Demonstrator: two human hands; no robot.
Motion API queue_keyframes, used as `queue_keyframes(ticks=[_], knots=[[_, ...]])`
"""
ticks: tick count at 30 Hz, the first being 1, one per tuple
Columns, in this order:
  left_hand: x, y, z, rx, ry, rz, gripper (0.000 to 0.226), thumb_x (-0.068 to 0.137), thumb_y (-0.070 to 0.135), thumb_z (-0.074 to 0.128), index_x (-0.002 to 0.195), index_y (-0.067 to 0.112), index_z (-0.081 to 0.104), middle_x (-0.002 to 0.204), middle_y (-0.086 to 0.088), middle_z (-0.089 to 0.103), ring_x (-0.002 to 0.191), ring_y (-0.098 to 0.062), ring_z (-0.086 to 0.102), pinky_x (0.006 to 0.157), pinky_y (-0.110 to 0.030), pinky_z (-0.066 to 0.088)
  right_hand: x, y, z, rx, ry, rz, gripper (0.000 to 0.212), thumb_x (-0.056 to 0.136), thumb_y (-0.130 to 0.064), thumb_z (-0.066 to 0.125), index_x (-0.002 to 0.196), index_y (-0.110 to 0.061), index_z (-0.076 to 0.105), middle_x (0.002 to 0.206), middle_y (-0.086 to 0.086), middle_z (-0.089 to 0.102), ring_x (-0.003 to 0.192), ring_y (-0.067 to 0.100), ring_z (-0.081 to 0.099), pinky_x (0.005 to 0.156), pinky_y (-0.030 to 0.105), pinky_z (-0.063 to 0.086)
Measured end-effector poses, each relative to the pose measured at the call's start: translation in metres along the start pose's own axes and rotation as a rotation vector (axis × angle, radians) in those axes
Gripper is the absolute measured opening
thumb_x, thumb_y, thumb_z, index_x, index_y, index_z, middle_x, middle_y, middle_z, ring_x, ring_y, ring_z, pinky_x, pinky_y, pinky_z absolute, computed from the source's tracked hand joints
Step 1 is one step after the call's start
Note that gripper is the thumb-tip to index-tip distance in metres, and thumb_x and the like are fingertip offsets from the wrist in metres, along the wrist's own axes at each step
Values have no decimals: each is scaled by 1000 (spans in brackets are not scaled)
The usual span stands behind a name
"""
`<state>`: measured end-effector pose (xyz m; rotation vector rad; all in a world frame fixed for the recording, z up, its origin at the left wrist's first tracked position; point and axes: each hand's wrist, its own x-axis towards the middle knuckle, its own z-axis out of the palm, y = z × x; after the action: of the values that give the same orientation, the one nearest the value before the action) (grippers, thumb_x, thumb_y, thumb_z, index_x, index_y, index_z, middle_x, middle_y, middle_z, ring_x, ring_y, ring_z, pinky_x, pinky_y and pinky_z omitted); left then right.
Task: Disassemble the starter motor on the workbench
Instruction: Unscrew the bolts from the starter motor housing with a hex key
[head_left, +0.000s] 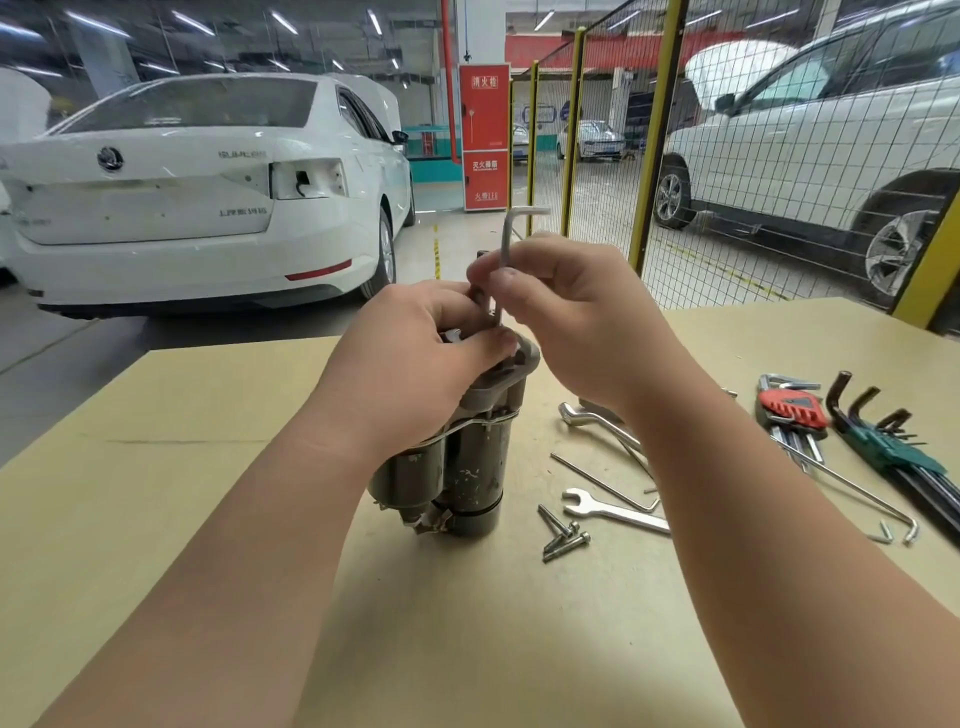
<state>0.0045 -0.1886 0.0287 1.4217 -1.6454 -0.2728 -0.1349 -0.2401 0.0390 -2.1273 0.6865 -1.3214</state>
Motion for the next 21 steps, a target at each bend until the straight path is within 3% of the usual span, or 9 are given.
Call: queue_keyframes(ticks=[2, 4, 9, 12, 15, 19, 21], knots=[[0, 0, 4, 21, 72, -54, 12, 78, 38, 75, 73, 28, 73, 73, 15, 68, 65, -5, 62, 61, -28, 47, 0, 0, 2, -39, 69, 3, 12, 86, -21, 67, 76, -13, 69, 64, -11, 65, 57, -1, 57, 54, 13, 44], [0, 0, 4, 38, 87, -72, 18, 74, 44, 77, 69, 28, 71, 66, 18, 65, 57, -1, 58, 56, -22, 41, 1, 0, 1, -56, 104, -7, 15, 84, -21, 69, 72, -12, 71, 56, -13, 61, 52, -1, 54, 50, 12, 40], [-1, -1, -2, -26, -45, 43, 10, 88, 31, 67, 92, 33, 76, 94, 16, 70, 86, -2, 65, 74, -21, 50, 1, -1, -3, -26, -32, -10, 18, 93, -12, 54, 91, -16, 72, 90, 9, 69, 82, 14, 64, 72, 24, 50], [0, -2, 0, -28, 14, 12, 5, 83, 32, 73, 79, 34, 75, 77, 18, 70, 68, 1, 63, 57, -14, 44, 1, -1, 0, -84, 26, -3, 14, 87, -25, 65, 74, -19, 67, 73, -4, 68, 66, 6, 62, 58, 19, 49], [1, -4, 3, 17, 50, -15, 8, 77, 43, 75, 74, 36, 72, 75, 18, 69, 64, 1, 61, 58, -20, 42, 2, 0, -1, -93, 101, -12, 19, 83, -24, 70, 66, -19, 66, 59, -8, 62, 52, 1, 53, 49, 16, 41], [0, -4, -4, 4, -81, 74, 12, 88, 30, 66, 87, 39, 74, 95, 20, 69, 88, 1, 63, 73, -15, 46, 1, -3, -5, -65, -43, -38, 15, 92, -16, 57, 90, -16, 72, 86, 2, 70, 79, 11, 64, 72, 25, 51], [1, -4, -4, -26, -60, 57, 8, 86, 29, 70, 84, 33, 76, 88, 17, 70, 81, 1, 64, 64, -10, 47, 1, -2, -3, -76, -48, -27, 11, 91, -19, 59, 90, -22, 69, 86, -7, 70, 80, 2, 63, 72, 18, 51]])
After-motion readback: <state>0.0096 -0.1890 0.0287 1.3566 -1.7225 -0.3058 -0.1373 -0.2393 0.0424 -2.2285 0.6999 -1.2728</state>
